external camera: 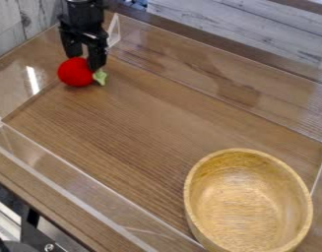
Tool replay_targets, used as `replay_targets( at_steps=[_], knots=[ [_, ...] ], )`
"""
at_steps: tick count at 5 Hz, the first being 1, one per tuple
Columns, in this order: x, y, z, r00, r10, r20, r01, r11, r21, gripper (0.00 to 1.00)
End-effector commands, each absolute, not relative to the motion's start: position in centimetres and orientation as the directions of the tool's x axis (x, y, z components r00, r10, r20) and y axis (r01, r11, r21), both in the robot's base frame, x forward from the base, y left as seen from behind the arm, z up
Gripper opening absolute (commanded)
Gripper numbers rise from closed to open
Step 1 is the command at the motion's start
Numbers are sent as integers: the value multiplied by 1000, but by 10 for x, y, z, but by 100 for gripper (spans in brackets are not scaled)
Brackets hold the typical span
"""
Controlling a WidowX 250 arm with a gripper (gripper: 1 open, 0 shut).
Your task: Move the red object to the left side of the table
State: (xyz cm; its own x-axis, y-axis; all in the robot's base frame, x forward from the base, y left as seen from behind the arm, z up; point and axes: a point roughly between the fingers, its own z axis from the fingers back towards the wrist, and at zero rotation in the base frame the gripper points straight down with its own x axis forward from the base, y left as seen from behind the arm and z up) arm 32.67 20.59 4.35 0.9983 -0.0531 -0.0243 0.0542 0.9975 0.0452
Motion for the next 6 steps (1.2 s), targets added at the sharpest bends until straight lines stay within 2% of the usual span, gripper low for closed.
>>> replay_targets(
  at_steps=[1, 2, 3, 4, 6],
  knots=[
    [342, 205, 61, 998, -58, 28, 55, 995, 82, 100],
    [347, 212, 55, 998, -56, 21, 55, 995, 81, 100],
    [351, 216, 48, 998, -53, 16, 52, 995, 80, 0],
    [348, 216, 54, 1000, -8, 27, 7, 999, 44, 0],
    [329, 217, 81, 983, 181, 33, -180, 983, -21, 0]
  ],
)
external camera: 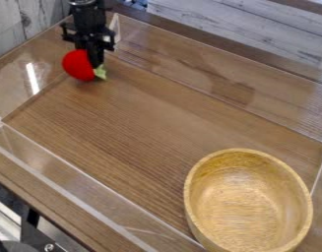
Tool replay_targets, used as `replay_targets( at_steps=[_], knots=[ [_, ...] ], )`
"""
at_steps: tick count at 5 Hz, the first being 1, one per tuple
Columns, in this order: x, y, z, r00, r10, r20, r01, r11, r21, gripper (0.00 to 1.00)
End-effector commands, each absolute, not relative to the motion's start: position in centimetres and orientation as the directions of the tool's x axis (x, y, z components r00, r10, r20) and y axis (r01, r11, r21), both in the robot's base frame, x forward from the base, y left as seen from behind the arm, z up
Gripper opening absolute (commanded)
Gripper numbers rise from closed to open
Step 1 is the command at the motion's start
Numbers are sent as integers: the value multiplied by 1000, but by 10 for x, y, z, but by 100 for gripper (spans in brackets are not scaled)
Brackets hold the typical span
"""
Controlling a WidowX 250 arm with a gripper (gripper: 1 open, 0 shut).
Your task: Move the red object to the left side of the table
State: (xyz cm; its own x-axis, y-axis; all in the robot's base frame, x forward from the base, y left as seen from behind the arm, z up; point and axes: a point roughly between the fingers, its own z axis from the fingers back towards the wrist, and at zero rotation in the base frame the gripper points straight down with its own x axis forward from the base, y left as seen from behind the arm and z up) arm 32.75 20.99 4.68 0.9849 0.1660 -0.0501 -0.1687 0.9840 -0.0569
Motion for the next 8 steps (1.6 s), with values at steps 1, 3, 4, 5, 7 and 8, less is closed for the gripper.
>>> replay_targets(
  at_steps=[1, 3, 4, 5, 7, 8],
  knots=[
    [318, 216, 76, 977, 210, 30, -209, 977, -35, 0],
    [313, 216, 72, 965, 262, 15, -261, 964, -44, 0],
    [317, 216, 75, 958, 287, 5, -286, 957, -46, 0],
    [316, 213, 68, 961, 276, -6, -276, 960, -44, 0],
    [306, 210, 58, 964, 266, -26, -267, 963, -46, 0],
    [301, 214, 57, 961, 273, -35, -275, 960, -47, 0]
  ],
)
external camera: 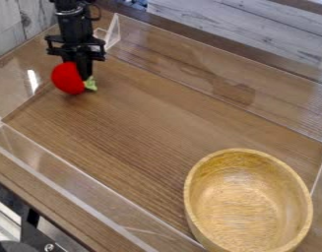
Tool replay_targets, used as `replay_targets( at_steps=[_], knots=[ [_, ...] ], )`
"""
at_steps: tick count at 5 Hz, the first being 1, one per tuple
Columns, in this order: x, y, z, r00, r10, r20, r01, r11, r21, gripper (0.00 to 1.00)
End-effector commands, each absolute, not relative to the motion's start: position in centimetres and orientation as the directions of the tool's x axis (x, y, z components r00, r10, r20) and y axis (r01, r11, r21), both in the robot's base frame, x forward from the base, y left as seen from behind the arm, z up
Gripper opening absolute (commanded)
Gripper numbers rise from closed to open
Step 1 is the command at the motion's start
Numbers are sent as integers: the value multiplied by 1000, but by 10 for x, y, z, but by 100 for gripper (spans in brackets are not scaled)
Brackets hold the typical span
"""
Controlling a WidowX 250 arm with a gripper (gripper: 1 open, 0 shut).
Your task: Move the red object to the left side of the table
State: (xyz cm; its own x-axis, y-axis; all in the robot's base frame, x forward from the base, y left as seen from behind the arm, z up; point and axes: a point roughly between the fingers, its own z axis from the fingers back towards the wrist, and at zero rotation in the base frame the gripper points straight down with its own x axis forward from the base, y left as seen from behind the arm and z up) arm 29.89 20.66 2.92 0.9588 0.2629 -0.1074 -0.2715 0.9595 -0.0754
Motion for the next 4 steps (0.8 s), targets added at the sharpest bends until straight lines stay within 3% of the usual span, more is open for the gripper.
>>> replay_targets(
  at_steps=[1, 4],
  knots=[
    [301, 216, 57, 955, 293, -44, -295, 954, -46, 0],
    [298, 219, 56, 927, 368, -69, -371, 928, -44, 0]
  ],
)
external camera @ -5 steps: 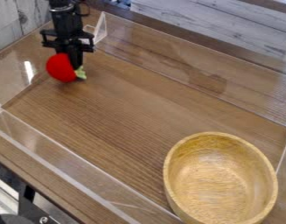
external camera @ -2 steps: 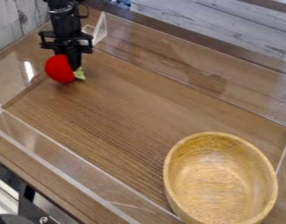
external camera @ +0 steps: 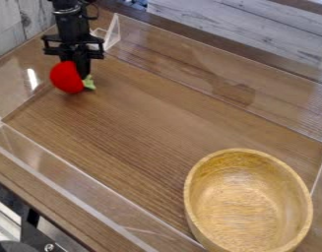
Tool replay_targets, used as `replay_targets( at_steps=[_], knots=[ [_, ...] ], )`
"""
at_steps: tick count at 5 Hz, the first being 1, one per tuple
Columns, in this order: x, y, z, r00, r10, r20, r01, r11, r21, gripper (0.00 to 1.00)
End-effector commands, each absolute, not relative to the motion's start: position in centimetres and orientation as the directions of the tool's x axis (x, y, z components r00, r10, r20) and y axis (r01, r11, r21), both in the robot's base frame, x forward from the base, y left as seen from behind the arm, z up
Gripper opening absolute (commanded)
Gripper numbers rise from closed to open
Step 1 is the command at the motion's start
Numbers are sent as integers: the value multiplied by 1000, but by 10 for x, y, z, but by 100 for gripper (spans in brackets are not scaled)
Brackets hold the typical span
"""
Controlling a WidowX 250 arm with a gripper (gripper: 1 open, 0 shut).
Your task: Move the red object to the left side of the table
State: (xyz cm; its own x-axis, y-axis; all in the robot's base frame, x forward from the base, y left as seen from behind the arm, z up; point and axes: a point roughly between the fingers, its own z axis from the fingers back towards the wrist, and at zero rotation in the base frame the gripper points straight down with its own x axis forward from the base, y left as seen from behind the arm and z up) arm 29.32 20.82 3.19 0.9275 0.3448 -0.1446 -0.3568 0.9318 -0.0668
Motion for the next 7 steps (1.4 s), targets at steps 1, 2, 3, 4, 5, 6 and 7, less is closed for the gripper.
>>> replay_targets(
  at_steps=[1, 2, 3, 4, 5, 6, 7],
  knots=[
    [296, 220, 56, 912, 404, -78, -408, 912, -43, 0],
    [301, 219, 57, 896, 436, -86, -441, 896, -44, 0],
    [305, 214, 56, 880, 464, -98, -470, 882, -41, 0],
    [300, 213, 64, 893, 436, -110, -443, 896, -42, 0],
    [296, 214, 73, 903, 412, -121, -419, 907, -43, 0],
    [292, 213, 78, 898, 421, -131, -429, 902, -44, 100],
    [297, 212, 81, 910, 390, -140, -399, 916, -45, 100]
  ],
)
